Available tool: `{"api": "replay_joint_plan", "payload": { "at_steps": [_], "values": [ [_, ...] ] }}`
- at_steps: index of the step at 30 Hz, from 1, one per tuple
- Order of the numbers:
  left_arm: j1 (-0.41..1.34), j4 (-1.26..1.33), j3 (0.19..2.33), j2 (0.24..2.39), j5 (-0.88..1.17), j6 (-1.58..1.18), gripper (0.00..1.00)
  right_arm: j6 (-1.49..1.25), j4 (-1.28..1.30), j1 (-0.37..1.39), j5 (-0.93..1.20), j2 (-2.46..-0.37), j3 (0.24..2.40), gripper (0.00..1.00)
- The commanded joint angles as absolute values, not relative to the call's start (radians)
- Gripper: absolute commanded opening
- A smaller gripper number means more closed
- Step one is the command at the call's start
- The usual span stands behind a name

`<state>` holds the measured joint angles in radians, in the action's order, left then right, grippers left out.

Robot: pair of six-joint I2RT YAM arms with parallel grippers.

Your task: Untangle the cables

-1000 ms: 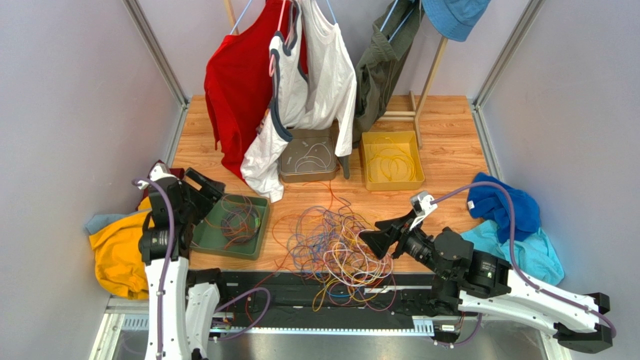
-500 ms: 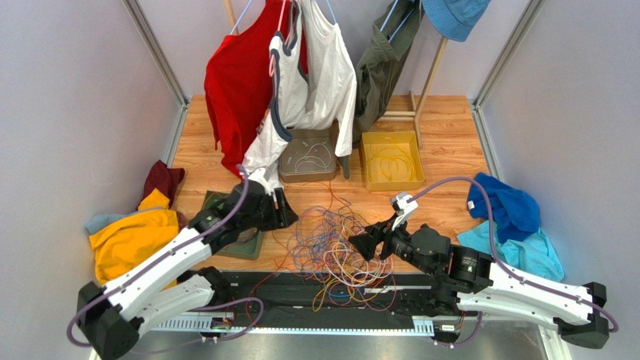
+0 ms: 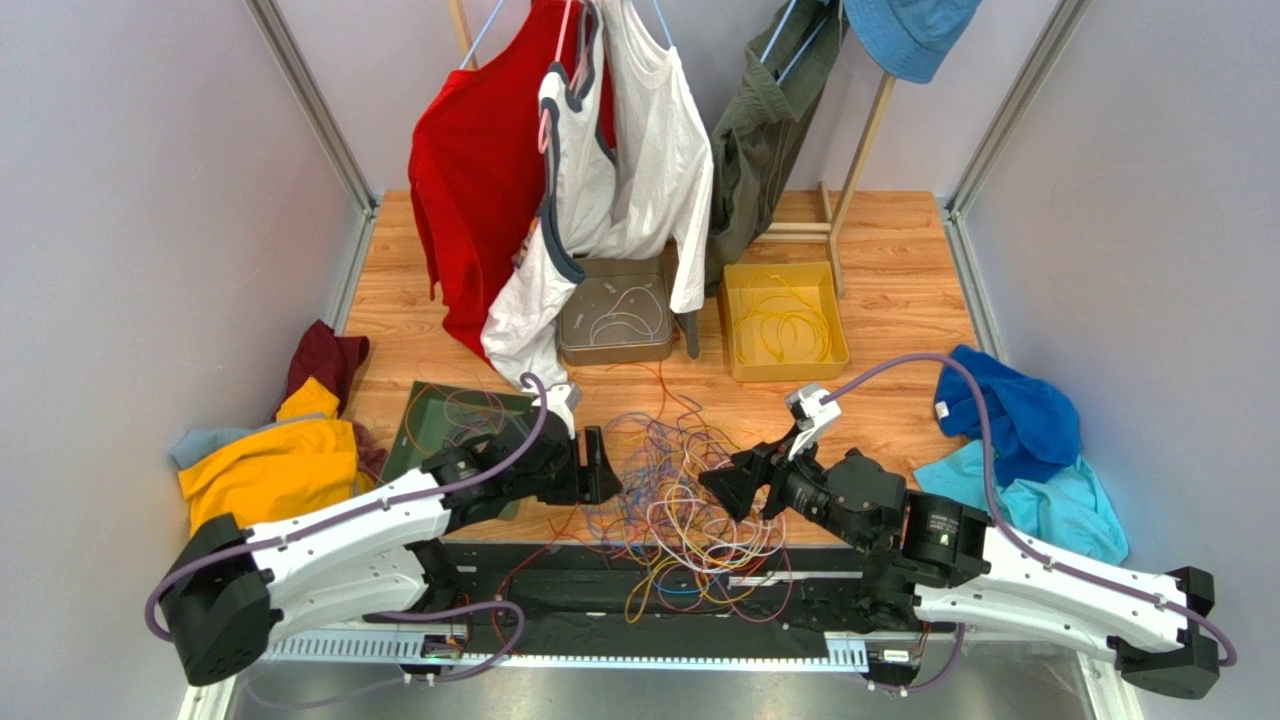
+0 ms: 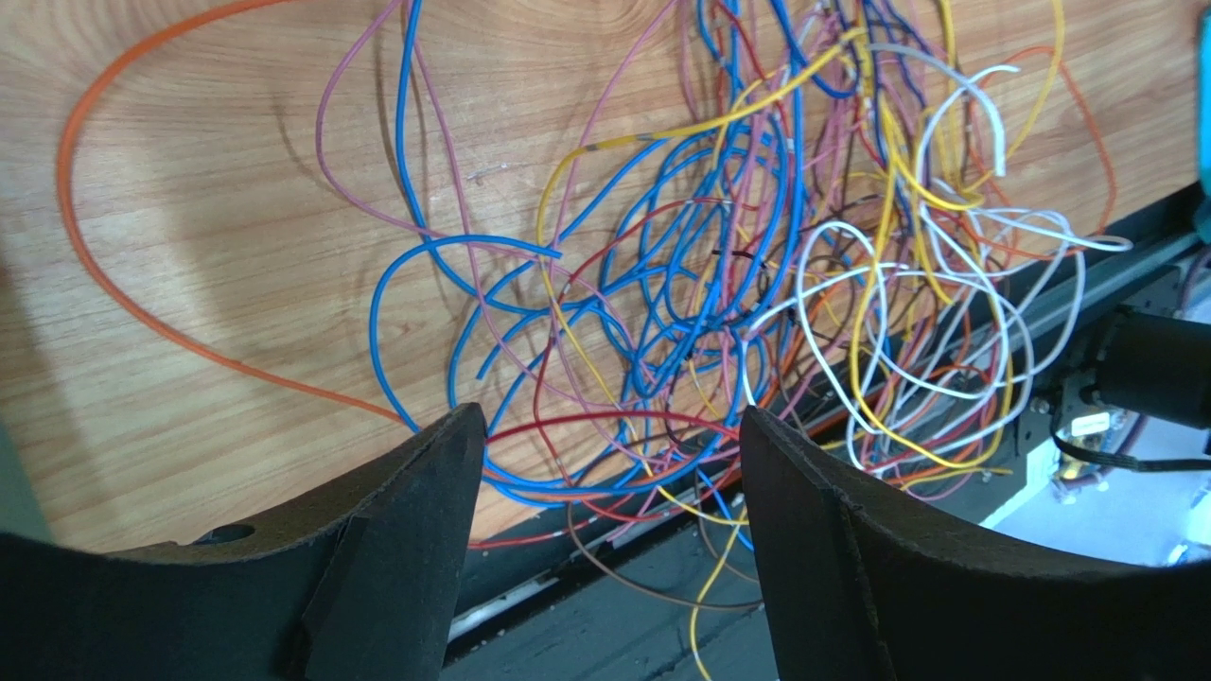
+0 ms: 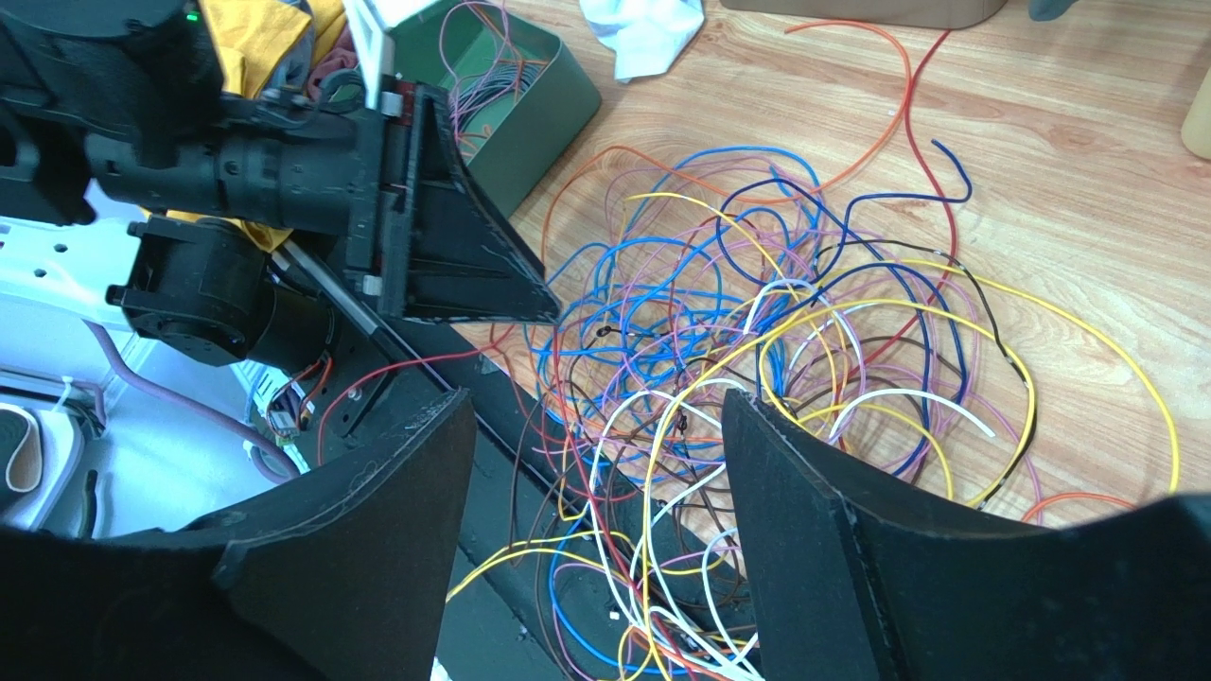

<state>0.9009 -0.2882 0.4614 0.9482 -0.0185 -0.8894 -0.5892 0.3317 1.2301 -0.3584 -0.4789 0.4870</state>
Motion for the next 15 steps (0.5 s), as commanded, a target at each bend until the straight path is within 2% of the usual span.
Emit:
{"api": "replay_joint_plan", "payload": {
  "at_steps": [1, 4, 7, 8, 10, 11, 13, 15],
  "values": [
    [0.904, -0.155, 0.469, 1.020, 0.012, -0.911, 0.75, -0.609, 0.321, 1.233, -0.376, -0.471, 0.502, 0.68],
    [0.904, -0.108, 0.465, 1.061, 0.008, -0.913, 0.73, -0.609, 0.336, 1.233, -0.379, -0.465, 0.506, 0.68],
    [0.904, -0.055, 0.474, 1.118, 0.006, -0.908, 0.64, -0.610, 0.348, 1.232, -0.387, -0.457, 0.508, 0.68],
    [0.904, -0.051, 0.477, 1.130, 0.006, -0.907, 0.50, -0.612, 0.351, 1.232, -0.384, -0.451, 0.508, 0.68],
    [0.904, -0.046, 0.488, 1.146, 0.005, -0.905, 0.35, -0.612, 0.362, 1.233, -0.388, -0.446, 0.509, 0.68],
    [0.904, -0.048, 0.489, 1.141, 0.005, -0.904, 0.17, -0.612, 0.362, 1.233, -0.388, -0.440, 0.508, 0.68],
    [0.904, -0.078, 0.498, 1.100, 0.003, -0.899, 0.00, -0.614, 0.370, 1.232, -0.391, -0.434, 0.508, 0.68],
    [0.904, -0.126, 0.515, 1.054, -0.038, -0.882, 0.00, -0.612, 0.371, 1.233, -0.394, -0.428, 0.506, 0.68]
  ]
}}
